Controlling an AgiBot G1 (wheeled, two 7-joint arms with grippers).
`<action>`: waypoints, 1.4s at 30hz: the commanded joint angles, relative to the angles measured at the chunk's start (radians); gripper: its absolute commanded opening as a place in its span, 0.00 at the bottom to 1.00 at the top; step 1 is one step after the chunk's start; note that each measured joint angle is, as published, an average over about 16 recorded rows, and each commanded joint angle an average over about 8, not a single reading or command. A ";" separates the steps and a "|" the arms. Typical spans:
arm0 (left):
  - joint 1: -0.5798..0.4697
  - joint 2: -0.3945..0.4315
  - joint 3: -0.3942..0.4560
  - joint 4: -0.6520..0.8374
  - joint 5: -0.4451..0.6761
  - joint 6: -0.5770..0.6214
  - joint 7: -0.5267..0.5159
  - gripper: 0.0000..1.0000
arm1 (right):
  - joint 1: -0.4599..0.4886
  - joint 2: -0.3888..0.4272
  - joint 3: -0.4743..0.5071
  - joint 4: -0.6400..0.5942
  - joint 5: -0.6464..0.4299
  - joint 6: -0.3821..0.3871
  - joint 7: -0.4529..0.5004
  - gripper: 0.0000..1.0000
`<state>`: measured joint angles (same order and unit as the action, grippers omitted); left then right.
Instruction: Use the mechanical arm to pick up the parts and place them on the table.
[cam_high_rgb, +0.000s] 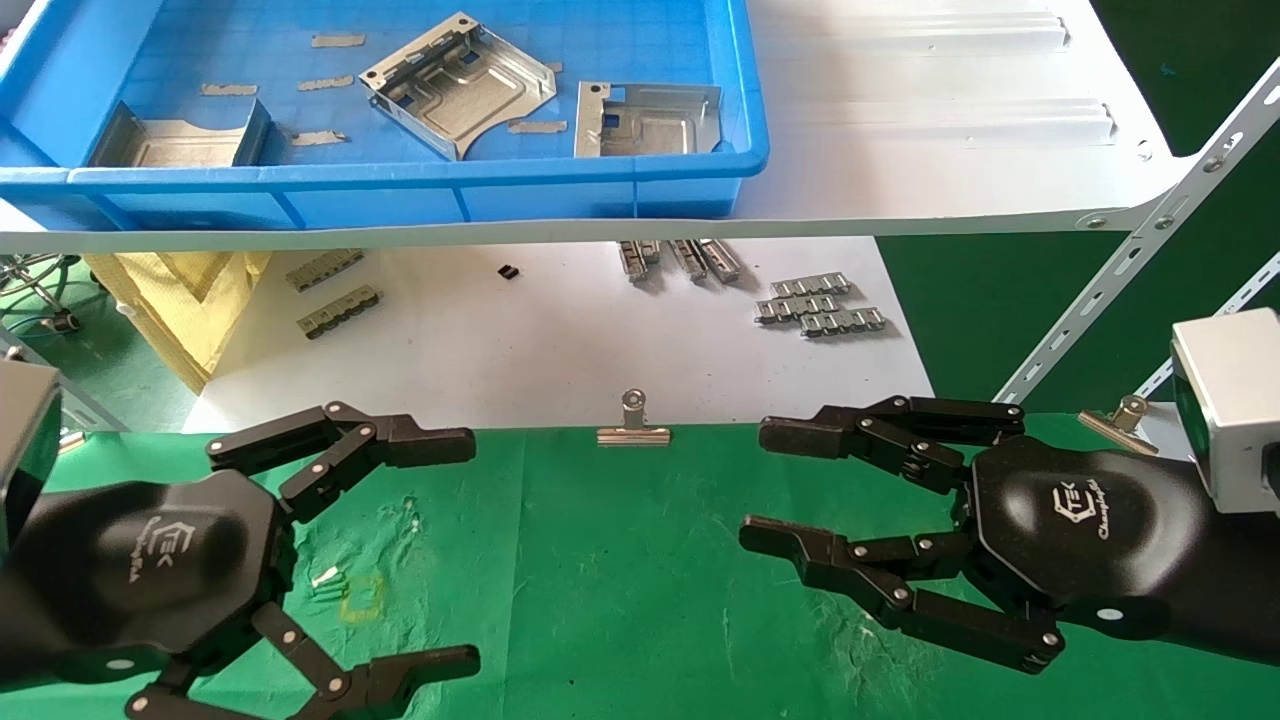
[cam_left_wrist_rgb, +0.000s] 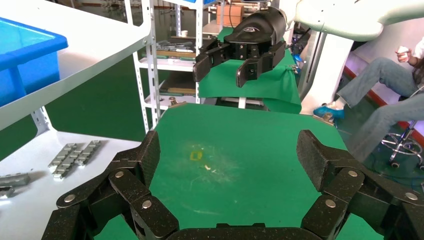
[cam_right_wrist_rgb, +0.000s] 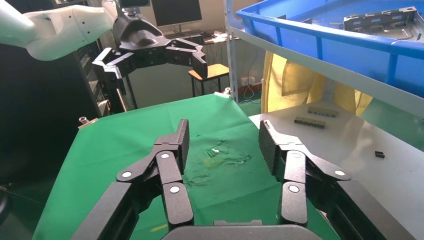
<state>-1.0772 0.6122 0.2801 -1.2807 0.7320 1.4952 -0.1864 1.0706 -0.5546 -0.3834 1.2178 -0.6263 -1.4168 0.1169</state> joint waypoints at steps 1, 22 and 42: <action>0.000 0.000 0.000 0.000 0.000 0.000 0.000 1.00 | 0.000 0.000 0.000 0.000 0.000 0.000 0.000 1.00; 0.000 0.000 0.000 0.000 0.000 0.000 0.000 1.00 | 0.000 0.000 0.000 0.000 0.000 0.000 0.000 1.00; 0.000 0.000 0.000 0.000 0.000 0.000 0.000 1.00 | 0.000 0.000 0.000 0.000 0.000 0.000 0.000 1.00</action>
<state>-1.0772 0.6122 0.2801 -1.2807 0.7320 1.4952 -0.1864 1.0706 -0.5546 -0.3834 1.2178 -0.6263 -1.4168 0.1169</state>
